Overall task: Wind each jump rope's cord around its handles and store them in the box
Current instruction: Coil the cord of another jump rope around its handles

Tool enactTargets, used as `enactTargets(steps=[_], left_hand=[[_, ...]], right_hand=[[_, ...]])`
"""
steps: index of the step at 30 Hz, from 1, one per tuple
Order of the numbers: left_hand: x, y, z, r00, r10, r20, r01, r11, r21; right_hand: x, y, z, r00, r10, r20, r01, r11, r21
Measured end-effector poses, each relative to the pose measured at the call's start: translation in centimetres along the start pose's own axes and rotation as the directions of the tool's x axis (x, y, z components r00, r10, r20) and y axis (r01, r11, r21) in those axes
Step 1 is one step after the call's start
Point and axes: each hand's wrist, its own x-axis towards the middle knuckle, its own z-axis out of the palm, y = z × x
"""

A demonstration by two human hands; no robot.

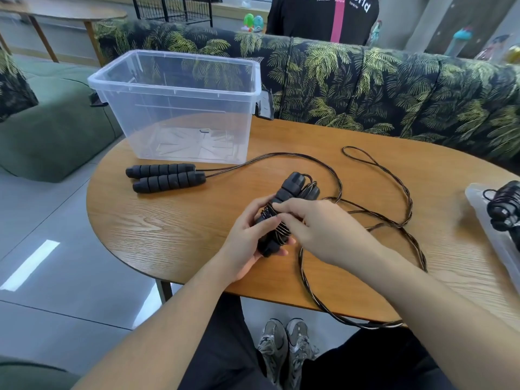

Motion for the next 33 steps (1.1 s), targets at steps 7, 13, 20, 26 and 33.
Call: enactTargets(steps=[7, 13, 20, 26, 33], left_hand=[[0.0, 0.0, -0.5, 0.999, -0.048, -0.017, 0.047, 0.999, -0.026], [0.1, 0.5, -0.4, 0.997, -0.072, 0.036, 0.075, 0.993, -0.096], [-0.1, 0.7, -0.2, 0.995, -0.087, 0.058, 0.092, 0.991, -0.093], [0.0, 0.9, -0.1, 0.995, -0.076, 0.06, 0.083, 0.989, -0.121], [0.0, 1.0, -0.5, 0.996, -0.069, 0.063, 0.079, 0.984, -0.161]], right_hand=[[-1.0, 1.5, 2.1, 0.999, 0.019, -0.027, -0.009, 0.95, 0.311], [-1.4, 2.7, 3.0, 0.992, 0.087, -0.09, -0.048, 0.927, 0.373], [-1.9, 2.1, 2.4, 0.994, 0.072, -0.083, -0.053, 0.976, 0.212], [-1.5, 3.6, 1.5, 0.998, 0.062, 0.018, -0.065, 0.926, 0.373], [-1.0, 5.6, -0.3, 0.977, -0.119, 0.174, 0.053, 0.937, 0.346]])
